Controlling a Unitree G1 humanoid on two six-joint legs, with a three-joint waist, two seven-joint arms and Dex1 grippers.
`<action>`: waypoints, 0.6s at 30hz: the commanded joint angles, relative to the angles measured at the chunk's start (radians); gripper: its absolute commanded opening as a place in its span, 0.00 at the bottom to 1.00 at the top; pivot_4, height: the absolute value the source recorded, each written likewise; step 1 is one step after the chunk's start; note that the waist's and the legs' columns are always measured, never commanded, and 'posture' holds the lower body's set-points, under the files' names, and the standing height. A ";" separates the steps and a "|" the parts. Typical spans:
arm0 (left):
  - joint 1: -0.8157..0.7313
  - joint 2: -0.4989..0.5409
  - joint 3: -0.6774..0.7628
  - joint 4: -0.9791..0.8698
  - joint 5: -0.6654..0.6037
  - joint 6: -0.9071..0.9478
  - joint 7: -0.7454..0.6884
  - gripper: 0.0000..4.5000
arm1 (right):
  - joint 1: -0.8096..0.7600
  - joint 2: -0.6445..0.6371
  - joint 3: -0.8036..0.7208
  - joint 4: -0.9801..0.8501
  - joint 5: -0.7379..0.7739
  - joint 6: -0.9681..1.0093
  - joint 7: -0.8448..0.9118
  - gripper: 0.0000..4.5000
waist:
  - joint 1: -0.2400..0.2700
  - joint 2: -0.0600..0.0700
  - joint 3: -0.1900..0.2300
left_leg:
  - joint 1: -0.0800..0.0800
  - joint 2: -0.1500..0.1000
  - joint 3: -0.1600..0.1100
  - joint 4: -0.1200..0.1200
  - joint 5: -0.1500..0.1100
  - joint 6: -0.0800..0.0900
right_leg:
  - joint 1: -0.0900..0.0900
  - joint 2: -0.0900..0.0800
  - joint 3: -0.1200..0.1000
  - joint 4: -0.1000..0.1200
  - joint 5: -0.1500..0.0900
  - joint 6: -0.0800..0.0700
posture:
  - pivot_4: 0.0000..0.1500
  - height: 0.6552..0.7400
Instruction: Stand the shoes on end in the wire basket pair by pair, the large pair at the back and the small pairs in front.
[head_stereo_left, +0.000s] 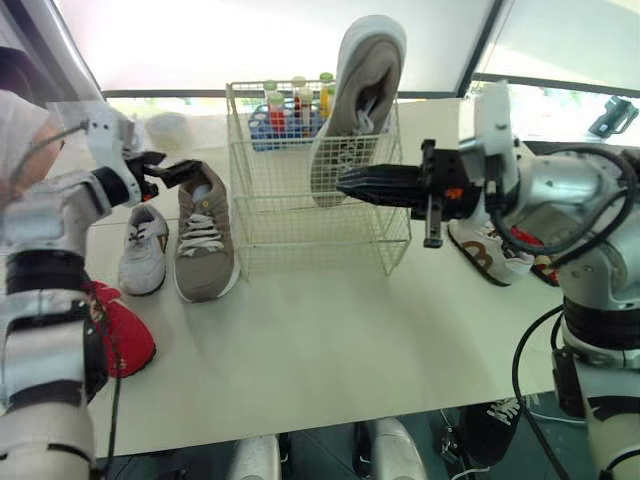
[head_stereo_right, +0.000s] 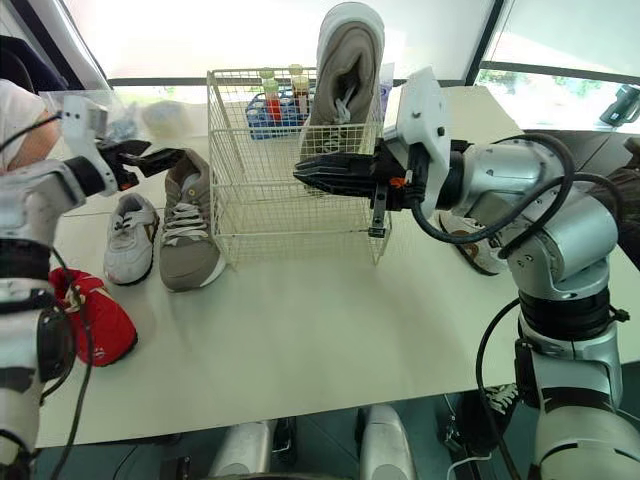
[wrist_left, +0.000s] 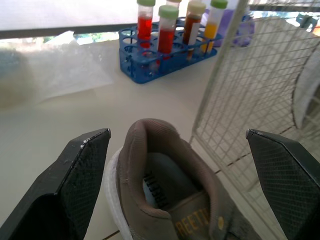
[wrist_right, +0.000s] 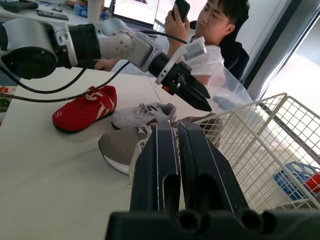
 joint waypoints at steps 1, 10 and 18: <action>-0.083 -0.005 -0.016 0.140 0.077 -0.094 0.025 1.00 | -0.019 -0.015 -0.014 -0.014 -0.009 -0.026 0.007 0.33 | -0.001 0.000 0.000 | 0.000 0.000 0.000 0.000 0.000 0.000 | 0.000 0.000 0.000 0.000 0.001 0.002 | 1.00 1.00; -0.185 -0.051 -0.033 0.364 0.194 -0.161 0.113 1.00 | 0.008 -0.041 -0.018 -0.054 -0.041 -0.035 -0.022 0.97 | 0.003 -0.001 0.001 | 0.000 0.000 0.000 0.000 0.000 0.000 | 0.000 0.000 0.000 0.000 0.001 0.001 | 1.00 1.00; -0.202 -0.120 -0.008 0.454 0.217 -0.175 0.157 0.71 | 0.012 -0.039 -0.015 -0.054 -0.063 -0.049 -0.033 1.00 | 0.006 -0.001 0.000 | 0.000 0.000 0.000 0.001 0.000 0.000 | 0.001 0.000 0.000 0.000 0.001 0.002 | 1.00 1.00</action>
